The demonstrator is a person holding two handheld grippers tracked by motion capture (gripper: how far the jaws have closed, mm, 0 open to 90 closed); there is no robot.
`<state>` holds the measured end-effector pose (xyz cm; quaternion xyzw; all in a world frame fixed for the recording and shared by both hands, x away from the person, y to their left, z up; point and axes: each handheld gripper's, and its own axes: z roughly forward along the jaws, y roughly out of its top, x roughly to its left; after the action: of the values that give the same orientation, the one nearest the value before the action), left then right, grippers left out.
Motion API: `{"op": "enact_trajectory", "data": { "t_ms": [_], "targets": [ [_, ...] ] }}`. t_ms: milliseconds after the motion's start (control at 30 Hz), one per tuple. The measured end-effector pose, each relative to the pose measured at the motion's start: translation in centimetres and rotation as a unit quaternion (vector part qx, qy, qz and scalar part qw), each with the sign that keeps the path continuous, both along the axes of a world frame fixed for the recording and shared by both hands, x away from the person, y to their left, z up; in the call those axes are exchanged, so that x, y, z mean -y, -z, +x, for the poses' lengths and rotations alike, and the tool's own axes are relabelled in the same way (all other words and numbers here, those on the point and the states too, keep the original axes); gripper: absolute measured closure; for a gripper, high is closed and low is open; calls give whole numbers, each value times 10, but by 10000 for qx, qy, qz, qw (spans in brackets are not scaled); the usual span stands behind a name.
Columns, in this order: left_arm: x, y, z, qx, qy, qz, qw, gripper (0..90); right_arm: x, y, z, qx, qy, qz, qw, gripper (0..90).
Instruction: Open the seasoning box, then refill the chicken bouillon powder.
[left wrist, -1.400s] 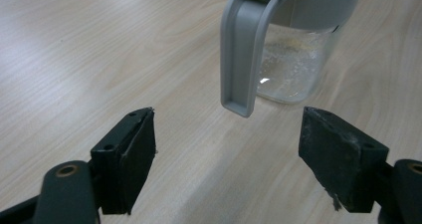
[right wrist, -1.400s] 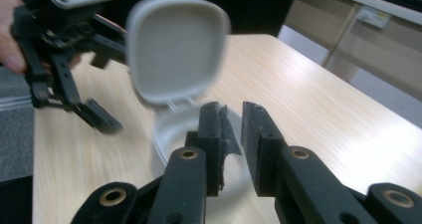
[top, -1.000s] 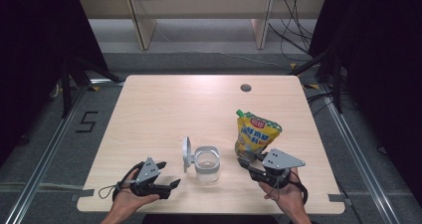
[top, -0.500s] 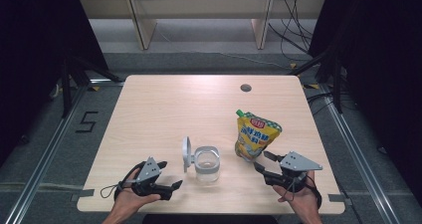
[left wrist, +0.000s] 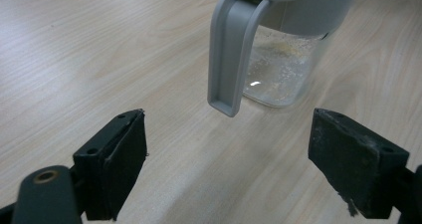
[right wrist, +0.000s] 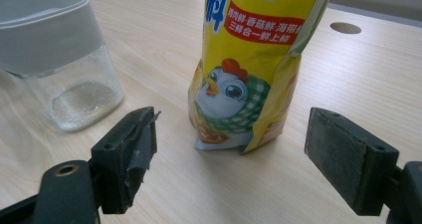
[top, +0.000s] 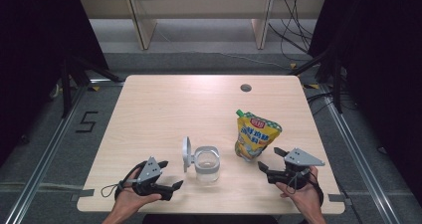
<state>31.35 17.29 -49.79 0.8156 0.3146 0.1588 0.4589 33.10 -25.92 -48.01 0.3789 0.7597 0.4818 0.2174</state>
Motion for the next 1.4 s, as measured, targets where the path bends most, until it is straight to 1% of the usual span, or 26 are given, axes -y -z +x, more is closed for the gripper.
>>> {"op": "enact_trajectory", "data": {
  "t_ms": [33,67,167,233,267,333,367,433,567,667,700,767,800,833,867,900,967,1000,1033,1100,1133,1167,1200,1233,1333,1400],
  "targets": [
    [-1,-1,1,105,72,90,9999,153,-1,0,0,13,11,26,10000,212],
    [-1,-1,1,110,69,122,9998,153,-1,0,-1,-59,4,50,10000,206],
    [-1,-1,1,96,51,101,9999,153,-1,1,3,63,-47,-91,9999,186],
    [0,0,0,25,-10,4,10000,153,-3,2,4,9,-20,8,10000,172],
    [0,0,0,10,-23,-22,10000,153,-1,2,6,54,-68,-62,9999,166],
    [0,-1,0,11,-49,23,10000,153,-4,4,7,-4,-8,7,10000,160],
    [0,0,0,6,-23,-6,10000,153,-2,4,9,34,-38,-114,9999,160],
    [0,0,2,84,54,64,9999,153,-2,5,12,109,-62,-145,9998,160],
    [0,-1,0,74,25,109,9999,153,-2,7,16,75,-13,-25,10000,160],
    [-1,-1,0,120,53,63,9999,153,-3,8,19,121,20,6,9999,159],
    [0,-1,-1,17,-3,-35,10000,153,-5,9,20,79,57,11,10000,159],
    [-1,-1,0,46,41,-2,10000,153,-6,10,23,131,42,-97,9999,159],
    [-2,-2,0,94,74,25,9999,153,-7,11,25,119,25,-61,9999,159],
    [-1,-1,-1,22,14,-9,10000,153,-9,11,25,50,116,11,9999,159],
    [-1,-1,-2,20,-24,6,10000,153,-8,12,28,103,55,0,9999,159],
    [-2,-2,-1,125,48,98,9999,153,-8,13,31,146,14,40,9999,159],
    [0,-1,-2,22,-23,-33,10000,153,-10,14,34,232,-38,47,9997,159],
    [0,-1,-1,33,-19,-20,10000,153,-11,14,34,135,4,218,9997,159],
    [-2,-1,0,126,42,84,9999,153,-10,15,37,203,-66,291,9993,159],
    [-1,0,0,109,-1,31,9999,153,-13,18,39,183,-23,492,9986,158],
    [-1,1,-1,54,-75,-43,9999,153,-12,19,43,274,-103,393,9988,158],
    [-2,-1,0,69,26,59,10000,153,-13,19,42,190,-59,393,9990,158],
    [-1,0,0,4,-25,-9,10000,153,-14,21,45,260,-109,435,9987,158],
    [0,1,0,55,-69,-42,10000,153,-15,21,45,205,-94,408,9989,158],
    [-2,-1,1,62,14,67,10000,153,-18,23,50,273,-137,399,9987,160],
    [0,1,-1,-26,-50,-3,10000,153,-20,25,51,247,-128,448,9986,160]
  ]
}}
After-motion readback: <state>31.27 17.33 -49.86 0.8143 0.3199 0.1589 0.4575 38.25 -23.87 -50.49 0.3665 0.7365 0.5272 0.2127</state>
